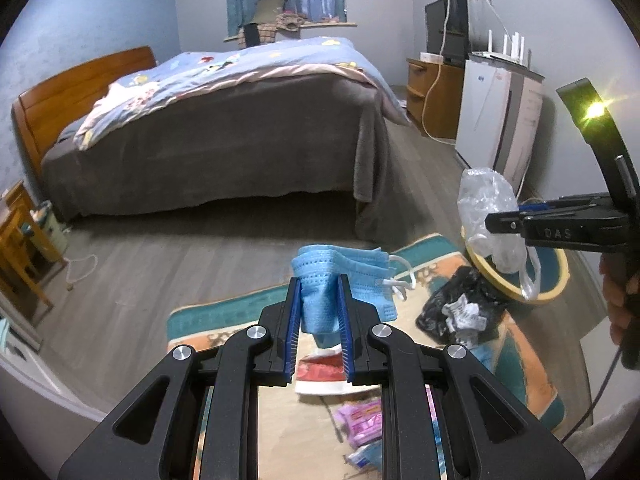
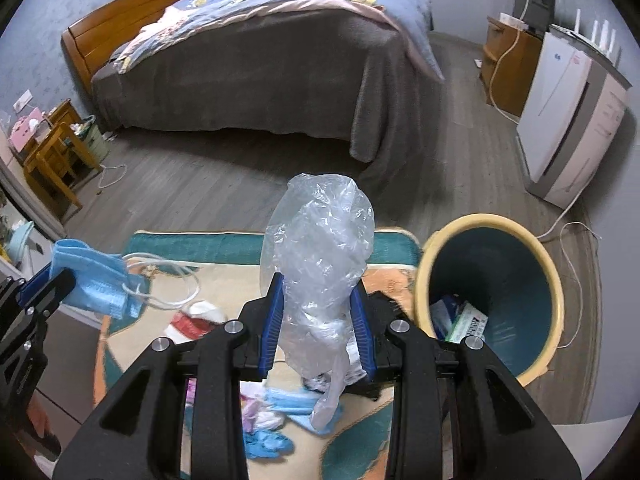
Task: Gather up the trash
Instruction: 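Lift the plastic bag toward the bin with the right tool while left tool holds the mask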
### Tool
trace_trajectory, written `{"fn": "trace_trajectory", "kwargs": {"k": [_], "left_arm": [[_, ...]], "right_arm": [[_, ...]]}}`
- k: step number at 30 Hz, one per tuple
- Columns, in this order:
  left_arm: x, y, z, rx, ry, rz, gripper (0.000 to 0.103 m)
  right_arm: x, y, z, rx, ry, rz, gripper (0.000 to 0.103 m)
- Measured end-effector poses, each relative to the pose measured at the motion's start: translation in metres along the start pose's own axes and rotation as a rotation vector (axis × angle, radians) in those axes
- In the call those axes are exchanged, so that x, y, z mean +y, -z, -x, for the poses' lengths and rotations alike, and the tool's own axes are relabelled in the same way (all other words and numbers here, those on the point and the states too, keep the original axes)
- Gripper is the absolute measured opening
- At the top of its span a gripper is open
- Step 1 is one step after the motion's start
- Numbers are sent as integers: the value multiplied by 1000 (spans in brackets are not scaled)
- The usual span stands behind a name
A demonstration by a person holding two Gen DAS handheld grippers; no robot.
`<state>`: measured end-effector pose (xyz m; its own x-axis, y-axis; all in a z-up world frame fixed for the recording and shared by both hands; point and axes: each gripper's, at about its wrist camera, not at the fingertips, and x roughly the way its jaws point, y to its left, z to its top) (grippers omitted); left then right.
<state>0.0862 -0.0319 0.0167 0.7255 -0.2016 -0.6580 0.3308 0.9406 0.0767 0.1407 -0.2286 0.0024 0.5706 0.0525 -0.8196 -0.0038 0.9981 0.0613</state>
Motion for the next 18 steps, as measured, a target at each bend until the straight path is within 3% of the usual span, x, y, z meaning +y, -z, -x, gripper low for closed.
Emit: {"fn": "trace_trajectory", "kwargs": {"k": [4, 18], "left_arm": [[-15, -2, -7, 7, 7, -30, 19], [-60, -10, -38, 41, 45, -78, 19]], "right_arm": [[-8, 0, -2, -18, 54, 30, 32], [-49, 0, -8, -38, 84, 31, 32]]}}
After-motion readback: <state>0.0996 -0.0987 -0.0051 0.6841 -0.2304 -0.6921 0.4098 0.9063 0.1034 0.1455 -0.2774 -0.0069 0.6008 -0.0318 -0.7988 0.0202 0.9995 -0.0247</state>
